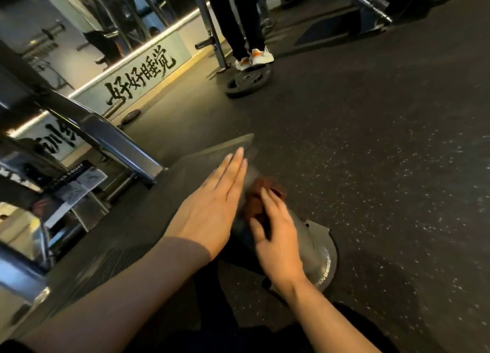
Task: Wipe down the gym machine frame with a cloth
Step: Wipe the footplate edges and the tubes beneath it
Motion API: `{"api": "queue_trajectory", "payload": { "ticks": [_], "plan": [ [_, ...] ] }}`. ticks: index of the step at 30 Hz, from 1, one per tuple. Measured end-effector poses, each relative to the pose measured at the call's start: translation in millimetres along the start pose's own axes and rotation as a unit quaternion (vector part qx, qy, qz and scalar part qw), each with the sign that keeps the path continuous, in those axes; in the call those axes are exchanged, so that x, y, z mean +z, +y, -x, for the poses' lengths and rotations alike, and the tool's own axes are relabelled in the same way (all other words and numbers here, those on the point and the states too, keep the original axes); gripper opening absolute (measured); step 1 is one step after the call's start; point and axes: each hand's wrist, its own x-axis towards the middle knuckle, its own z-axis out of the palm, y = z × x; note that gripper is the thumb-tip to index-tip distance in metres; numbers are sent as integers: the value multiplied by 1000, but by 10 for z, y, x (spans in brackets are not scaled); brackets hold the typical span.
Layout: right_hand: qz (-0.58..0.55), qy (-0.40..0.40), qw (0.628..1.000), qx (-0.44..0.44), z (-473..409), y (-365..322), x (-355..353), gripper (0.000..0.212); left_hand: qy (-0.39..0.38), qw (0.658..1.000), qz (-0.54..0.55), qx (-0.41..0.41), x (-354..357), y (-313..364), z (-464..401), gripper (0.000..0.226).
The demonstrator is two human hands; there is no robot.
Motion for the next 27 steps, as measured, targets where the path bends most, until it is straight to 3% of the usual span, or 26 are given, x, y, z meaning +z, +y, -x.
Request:
{"api": "queue_trajectory", "payload": {
  "ticks": [3,7,10,12,17,21,23,27],
  "plan": [
    [-18,-2,998,-56,-82,-146,83,63,27,999,-38,8,69,-13,-50,87],
    [0,-21,998,-53,16,103,24,70,59,992,-96,61,215,98,8,75],
    [-2,2,1000,8,145,364,9,73,-28,994,-78,72,279,433,92,67],
    [-1,40,997,65,226,538,29,71,-115,987,-105,24,385,553,117,73],
    [-1,72,979,193,333,992,-66,67,-131,983,-125,-33,516,649,97,77],
    [-19,66,965,251,220,940,-97,64,-154,976,-144,-50,537,729,81,77],
    [-10,45,970,238,137,758,-95,62,-170,971,-156,-61,544,756,51,81],
    [-67,-18,993,97,-155,248,-110,59,-233,953,-181,-65,557,751,-21,81]
  ]
}}
